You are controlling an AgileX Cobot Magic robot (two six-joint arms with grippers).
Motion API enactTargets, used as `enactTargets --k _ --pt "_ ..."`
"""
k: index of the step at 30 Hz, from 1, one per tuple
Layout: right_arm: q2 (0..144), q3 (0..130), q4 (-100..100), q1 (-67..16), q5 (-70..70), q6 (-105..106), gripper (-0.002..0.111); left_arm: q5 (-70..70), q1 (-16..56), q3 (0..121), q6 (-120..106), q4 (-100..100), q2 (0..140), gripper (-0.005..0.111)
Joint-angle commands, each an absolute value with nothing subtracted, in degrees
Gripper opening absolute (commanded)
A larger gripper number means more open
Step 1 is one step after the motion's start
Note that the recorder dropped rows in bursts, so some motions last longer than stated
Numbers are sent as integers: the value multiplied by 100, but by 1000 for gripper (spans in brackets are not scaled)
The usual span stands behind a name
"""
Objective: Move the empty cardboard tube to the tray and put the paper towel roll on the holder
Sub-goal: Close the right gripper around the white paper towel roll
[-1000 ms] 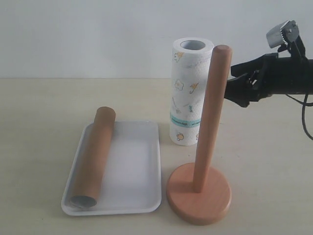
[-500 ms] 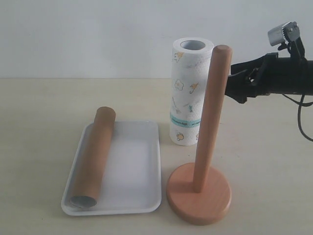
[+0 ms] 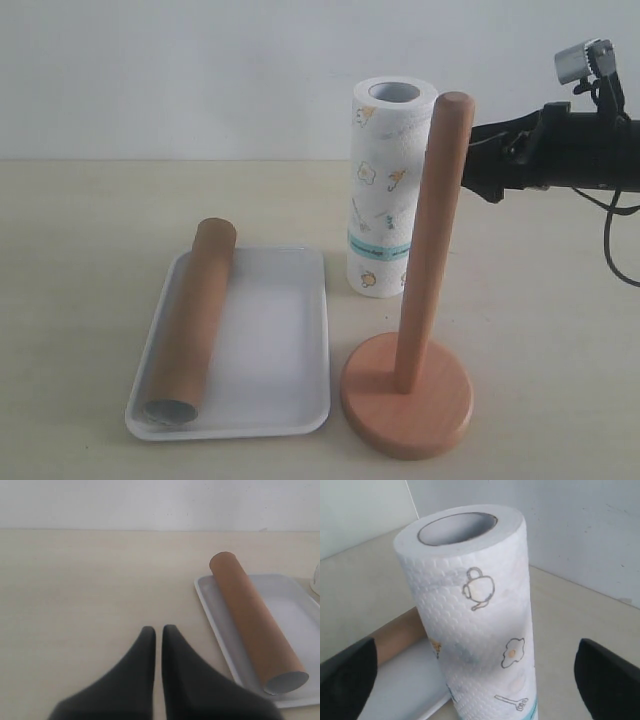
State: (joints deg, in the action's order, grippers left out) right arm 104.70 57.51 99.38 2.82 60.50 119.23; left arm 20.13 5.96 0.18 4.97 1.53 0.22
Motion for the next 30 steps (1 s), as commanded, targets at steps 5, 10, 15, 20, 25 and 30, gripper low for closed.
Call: enactTargets --k 5,10,15,20,25,30 --pt "10465 5791 9987 -45 5626 12169 105 2026 576 0 486 151 0 4" --pt "10465 5895 9995 -373 5127 12169 105 2026 576 0 486 151 0 4" --pt "10465 5957 9995 -582 4932 12169 105 2026 576 0 486 151 0 4" --pt "10465 5957 9995 -634 4615 12169 105 2026 576 0 486 151 0 4" --pt "10465 5957 9995 -647 4590 12051 105 2026 576 0 486 151 0 4" --pt "10465 5957 9995 -647 4678 12028 105 2026 576 0 486 151 0 4"
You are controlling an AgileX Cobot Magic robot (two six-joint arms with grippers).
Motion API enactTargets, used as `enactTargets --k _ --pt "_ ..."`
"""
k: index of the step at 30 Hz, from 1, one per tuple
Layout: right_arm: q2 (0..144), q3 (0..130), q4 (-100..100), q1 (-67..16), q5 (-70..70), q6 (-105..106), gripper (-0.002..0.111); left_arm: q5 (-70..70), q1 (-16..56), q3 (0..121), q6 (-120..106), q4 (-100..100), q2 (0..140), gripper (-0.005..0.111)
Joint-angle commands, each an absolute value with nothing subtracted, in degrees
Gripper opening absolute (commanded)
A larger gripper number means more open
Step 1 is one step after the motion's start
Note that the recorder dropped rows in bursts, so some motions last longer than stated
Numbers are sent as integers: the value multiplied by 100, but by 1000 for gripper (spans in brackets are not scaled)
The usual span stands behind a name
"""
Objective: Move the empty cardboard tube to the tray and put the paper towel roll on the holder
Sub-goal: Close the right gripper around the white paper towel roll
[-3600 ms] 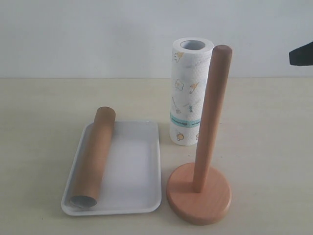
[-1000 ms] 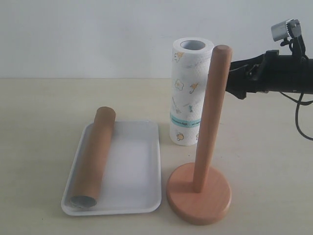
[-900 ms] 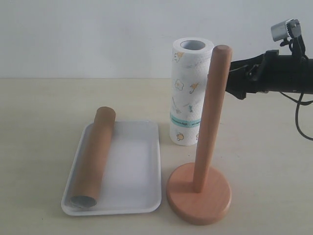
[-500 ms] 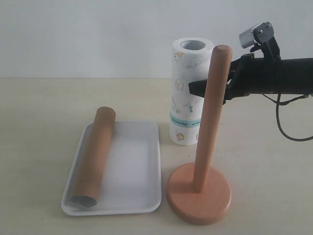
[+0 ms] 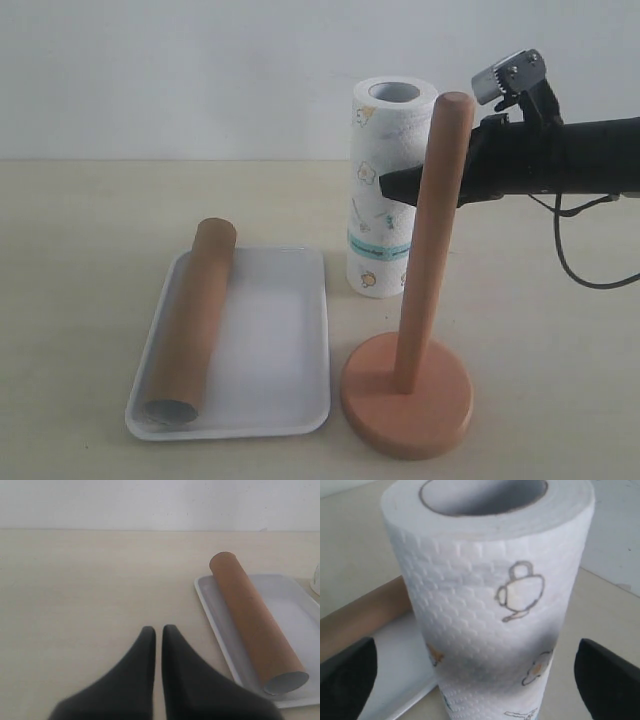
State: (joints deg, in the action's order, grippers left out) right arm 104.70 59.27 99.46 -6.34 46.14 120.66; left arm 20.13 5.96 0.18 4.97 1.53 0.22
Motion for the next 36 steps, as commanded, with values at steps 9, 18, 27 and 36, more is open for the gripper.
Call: enactTargets --k 9,18,27,36 --pt "10465 5981 9995 -954 4320 12025 105 2026 576 0 486 151 0 4" --pt "10465 6166 9995 -985 4133 11857 105 2026 576 0 486 151 0 4" --pt "10985 6494 9995 -985 4193 11708 105 2026 576 0 486 151 0 4" --pt "11153 6668 9995 -985 4170 11708 105 2026 576 0 486 151 0 4"
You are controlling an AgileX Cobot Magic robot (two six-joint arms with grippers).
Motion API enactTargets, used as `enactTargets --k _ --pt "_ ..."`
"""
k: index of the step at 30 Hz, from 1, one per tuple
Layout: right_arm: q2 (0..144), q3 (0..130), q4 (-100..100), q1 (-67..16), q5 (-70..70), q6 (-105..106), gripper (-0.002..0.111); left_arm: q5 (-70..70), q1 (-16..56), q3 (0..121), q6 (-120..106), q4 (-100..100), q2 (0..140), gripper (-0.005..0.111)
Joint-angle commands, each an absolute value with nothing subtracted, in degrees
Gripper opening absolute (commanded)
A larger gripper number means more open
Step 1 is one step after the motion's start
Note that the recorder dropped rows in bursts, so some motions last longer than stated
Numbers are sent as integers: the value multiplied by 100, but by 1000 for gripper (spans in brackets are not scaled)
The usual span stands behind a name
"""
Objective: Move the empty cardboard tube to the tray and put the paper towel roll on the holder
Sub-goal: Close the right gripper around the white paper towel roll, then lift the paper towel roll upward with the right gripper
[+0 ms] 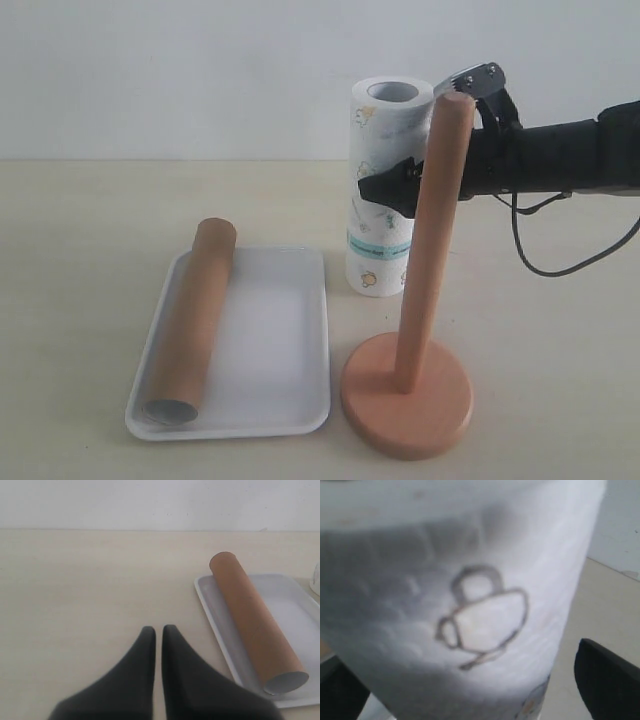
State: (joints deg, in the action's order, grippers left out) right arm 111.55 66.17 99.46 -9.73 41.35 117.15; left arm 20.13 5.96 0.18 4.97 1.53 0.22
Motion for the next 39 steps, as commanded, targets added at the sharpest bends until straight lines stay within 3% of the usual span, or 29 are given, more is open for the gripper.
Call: enactTargets --k 1,6,8,11,15,16,17,24,39 --pt "11153 6668 9995 -985 4157 11708 105 2026 576 0 486 151 0 4" --pt "11153 6668 9995 -985 4154 11708 104 2026 576 0 486 151 0 4" --pt "11153 6668 9995 -985 4142 11708 98 2026 576 0 486 151 0 4" --pt "11153 6668 9995 -985 4144 11708 74 2026 576 0 486 151 0 4" --pt "11153 6668 9995 -985 4159 11708 31 2026 576 0 486 151 0 4" --pt "11153 6668 9995 -985 4192 11726 12 2026 576 0 486 151 0 4" --pt "11153 6668 9995 -985 4193 11738 3 2026 576 0 486 151 0 4" --pt "10700 6681 9995 -985 4151 11434 0 2026 576 0 486 151 0 4" --pt "8079 6694 9995 -985 2140 10484 0 2026 576 0 486 151 0 4"
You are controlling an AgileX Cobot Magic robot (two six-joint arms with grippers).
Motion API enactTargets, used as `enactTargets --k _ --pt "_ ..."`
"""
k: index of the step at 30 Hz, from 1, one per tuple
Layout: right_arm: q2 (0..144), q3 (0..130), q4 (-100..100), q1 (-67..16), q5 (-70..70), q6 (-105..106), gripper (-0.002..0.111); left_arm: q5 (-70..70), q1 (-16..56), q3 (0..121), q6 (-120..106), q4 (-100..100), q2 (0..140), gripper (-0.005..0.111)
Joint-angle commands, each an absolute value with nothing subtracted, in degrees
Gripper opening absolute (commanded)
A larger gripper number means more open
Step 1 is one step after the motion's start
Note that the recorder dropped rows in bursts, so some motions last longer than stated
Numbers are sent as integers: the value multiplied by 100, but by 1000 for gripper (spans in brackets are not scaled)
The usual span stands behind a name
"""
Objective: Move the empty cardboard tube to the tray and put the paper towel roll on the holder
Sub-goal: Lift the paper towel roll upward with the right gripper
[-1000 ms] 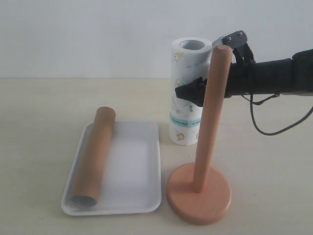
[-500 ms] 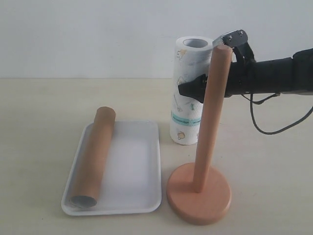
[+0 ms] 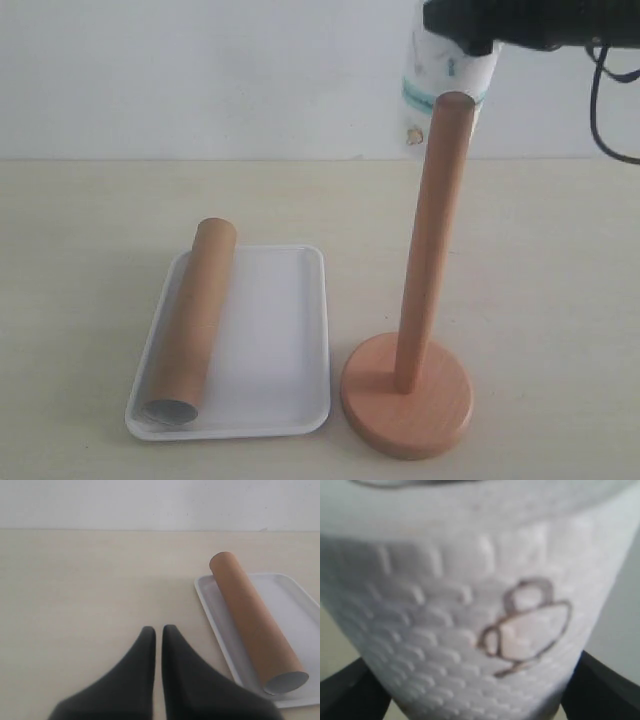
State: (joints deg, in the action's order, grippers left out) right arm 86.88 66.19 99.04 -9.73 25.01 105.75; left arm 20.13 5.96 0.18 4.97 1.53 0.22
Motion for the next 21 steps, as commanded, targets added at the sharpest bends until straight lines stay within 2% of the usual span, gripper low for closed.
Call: enactTargets --k 1,11,21 --pt "7956 6694 9995 -985 2062 10484 0 2026 576 0 486 151 0 4" --pt "6201 6668 9994 -985 1391 9672 0 2026 576 0 486 151 0 4" --pt "5652 6720 7491 -985 1938 6465 0 2026 576 0 486 151 0 4"
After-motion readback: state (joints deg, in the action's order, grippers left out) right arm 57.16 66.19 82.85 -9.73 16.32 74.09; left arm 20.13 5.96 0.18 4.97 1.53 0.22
